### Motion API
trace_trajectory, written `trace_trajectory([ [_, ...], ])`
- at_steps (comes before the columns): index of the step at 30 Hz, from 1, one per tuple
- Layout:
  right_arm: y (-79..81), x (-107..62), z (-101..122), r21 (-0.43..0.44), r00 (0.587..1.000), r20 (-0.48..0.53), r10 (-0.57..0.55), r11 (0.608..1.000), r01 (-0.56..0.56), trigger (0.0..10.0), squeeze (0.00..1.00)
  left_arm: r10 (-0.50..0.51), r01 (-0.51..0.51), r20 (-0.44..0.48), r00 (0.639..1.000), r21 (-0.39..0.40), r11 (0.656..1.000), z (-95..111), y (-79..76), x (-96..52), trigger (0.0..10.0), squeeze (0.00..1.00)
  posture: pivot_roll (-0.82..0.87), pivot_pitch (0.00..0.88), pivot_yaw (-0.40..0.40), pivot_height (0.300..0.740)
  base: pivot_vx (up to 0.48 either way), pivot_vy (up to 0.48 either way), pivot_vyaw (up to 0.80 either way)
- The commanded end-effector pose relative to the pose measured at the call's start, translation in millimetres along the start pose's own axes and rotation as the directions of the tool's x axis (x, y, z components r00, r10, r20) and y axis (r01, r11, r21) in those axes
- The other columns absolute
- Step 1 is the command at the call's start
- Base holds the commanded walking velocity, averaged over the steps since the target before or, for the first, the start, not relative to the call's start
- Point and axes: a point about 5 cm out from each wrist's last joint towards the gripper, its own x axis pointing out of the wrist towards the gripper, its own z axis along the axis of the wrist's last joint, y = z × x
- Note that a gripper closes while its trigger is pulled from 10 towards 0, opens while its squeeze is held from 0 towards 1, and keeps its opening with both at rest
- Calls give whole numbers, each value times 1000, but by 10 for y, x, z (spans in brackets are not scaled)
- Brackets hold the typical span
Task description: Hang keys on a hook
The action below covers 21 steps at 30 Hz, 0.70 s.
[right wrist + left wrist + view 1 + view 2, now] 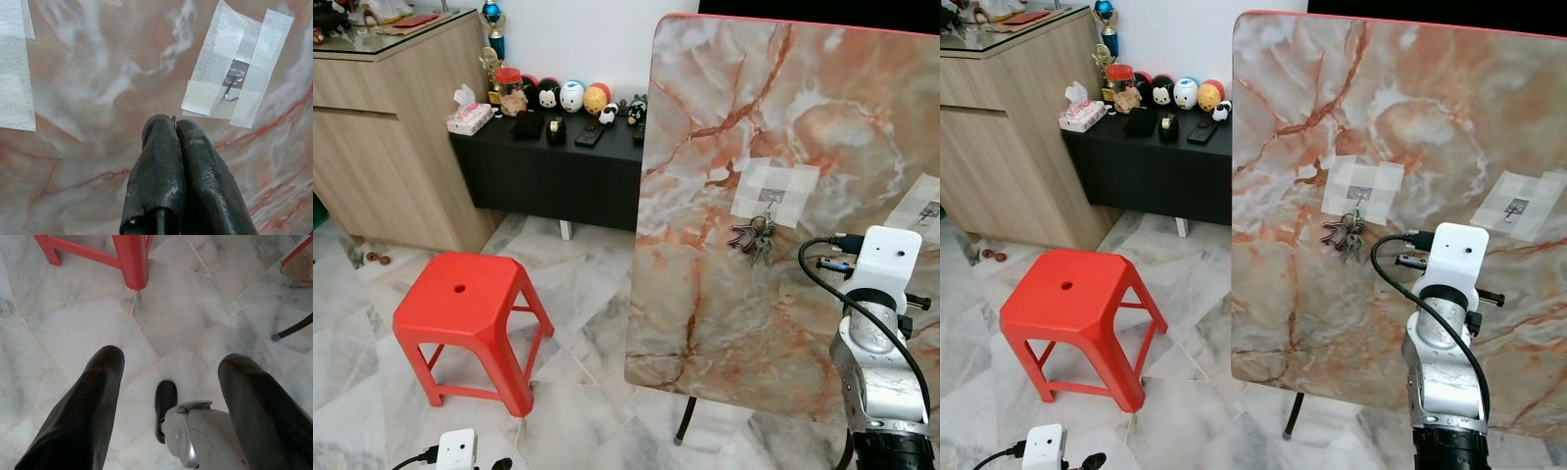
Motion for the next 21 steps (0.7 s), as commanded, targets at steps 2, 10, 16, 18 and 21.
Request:
trace_trajectory([
  [2, 8, 16, 89, 4, 1000, 29, 5, 1000, -5, 10000, 0, -9, 9, -19, 1000, 6, 1000, -32, -19, -2, 10000, 0, -27, 0, -49, 740, 0, -264, 0],
  [10, 14, 4, 80, 7, 1000, 29, -1, 1000, 1, 10000, 0, -11, 11, -19, 1000, 6, 1000, -34, -22, -2, 10000, 0, -28, 0, -49, 740, 0, -281, 0],
  [16, 34, 5, 90, 13, 1000, 27, 6, 1000, -6, 10000, 0, -10, 10, -18, 1000, 4, 1000, -36, -19, -4, 10000, 0, -28, 0, -49, 740, 0, -329, 0],
  [18, 48, 4, 89, 14, 1000, 26, 11, 1000, -11, 10000, 0, -10, 10, -17, 1000, 2, 1000, -36, -18, -4, 10000, 0, -28, 0, -49, 740, 0, -298, 0],
  [21, 55, 4, 91, 15, 1000, 27, 10, 1000, -10, 10000, 0, -10, 10, -16, 1000, 2, 1000, -35, -19, -4, 10000, 0, -27, 0, -49, 740, 0, -90, 0],
])
